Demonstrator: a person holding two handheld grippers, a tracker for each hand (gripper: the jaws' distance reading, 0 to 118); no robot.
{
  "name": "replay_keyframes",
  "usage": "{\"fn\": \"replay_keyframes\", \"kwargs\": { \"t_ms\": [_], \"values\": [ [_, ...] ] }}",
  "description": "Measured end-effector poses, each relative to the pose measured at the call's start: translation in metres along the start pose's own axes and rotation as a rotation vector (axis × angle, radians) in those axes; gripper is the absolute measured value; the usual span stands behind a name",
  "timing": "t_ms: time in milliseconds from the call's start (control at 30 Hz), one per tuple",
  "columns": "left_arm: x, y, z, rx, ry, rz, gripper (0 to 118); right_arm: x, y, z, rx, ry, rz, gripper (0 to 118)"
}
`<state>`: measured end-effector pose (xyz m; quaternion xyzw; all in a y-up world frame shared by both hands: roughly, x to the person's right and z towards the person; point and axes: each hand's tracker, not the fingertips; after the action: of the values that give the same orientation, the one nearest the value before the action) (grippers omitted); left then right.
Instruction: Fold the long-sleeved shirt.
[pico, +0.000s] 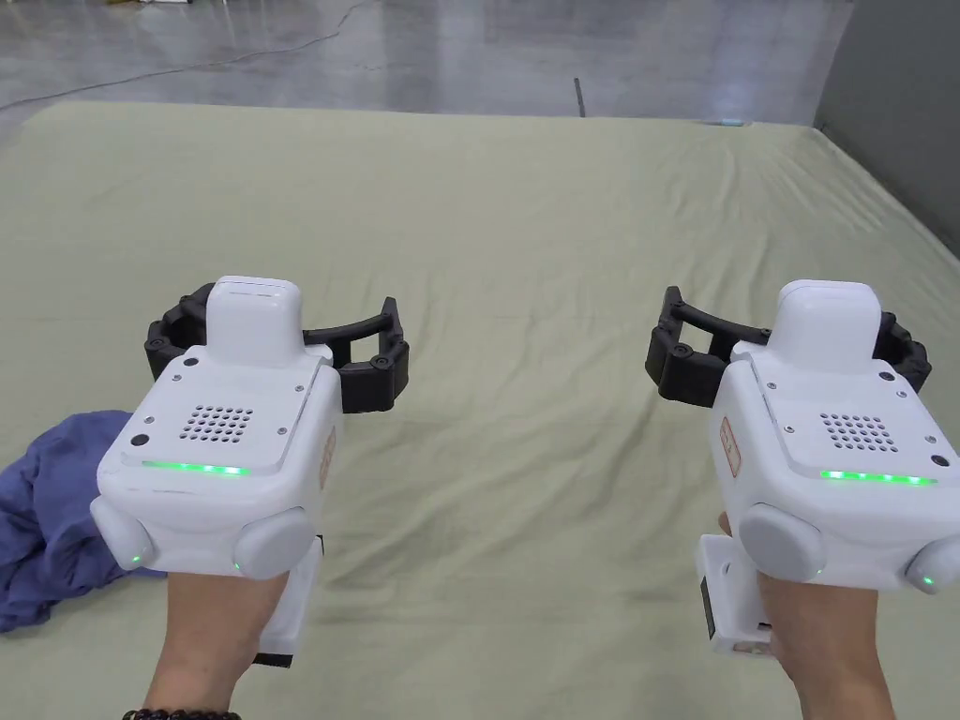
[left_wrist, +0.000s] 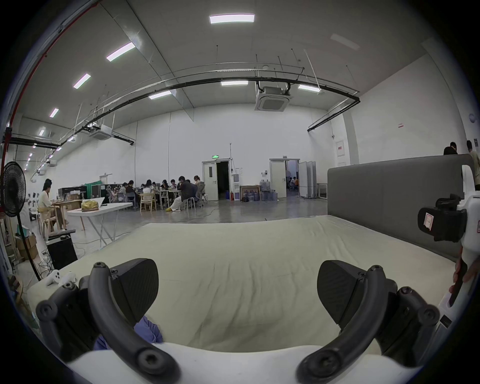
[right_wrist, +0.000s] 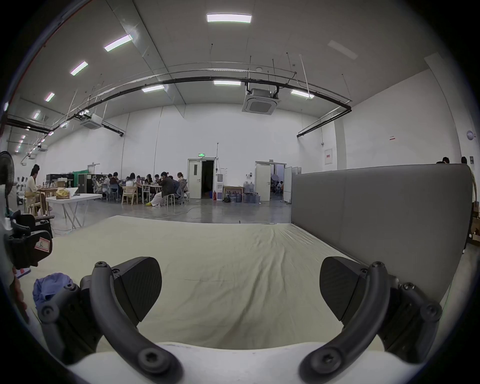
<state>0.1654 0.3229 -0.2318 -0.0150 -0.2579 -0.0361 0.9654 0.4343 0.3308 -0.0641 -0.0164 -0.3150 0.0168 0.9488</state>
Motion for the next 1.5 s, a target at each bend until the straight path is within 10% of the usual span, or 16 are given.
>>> {"fn": "replay_keyframes", "kwargs": {
  "t_ms": [1367, 1433, 1467, 1500],
  "values": [
    [0.0042, -0.0057, -0.0001, -0.021, 0.001, -0.004, 118, -0.0013, -0.0003, 0.0035, -0.014, -0.026, -0.005, 118],
    [0.0051, -0.0047, 0.0017, -0.065, 0.031, 0.01, 117, -0.0013, 0.0008, 0.0033, -0.043, -0.026, -0.007, 87],
    [0.0061, -0.0026, 0.0022, -0.111, 0.034, 0.023, 96, -0.0012, 0.0002, 0.0035, -0.044, -0.021, -0.011, 37],
    [0.006, -0.0016, 0.0029, -0.113, 0.023, 0.039, 16, -0.0014, -0.0014, 0.0033, -0.04, -0.026, -0.012, 3]
  ]
}}
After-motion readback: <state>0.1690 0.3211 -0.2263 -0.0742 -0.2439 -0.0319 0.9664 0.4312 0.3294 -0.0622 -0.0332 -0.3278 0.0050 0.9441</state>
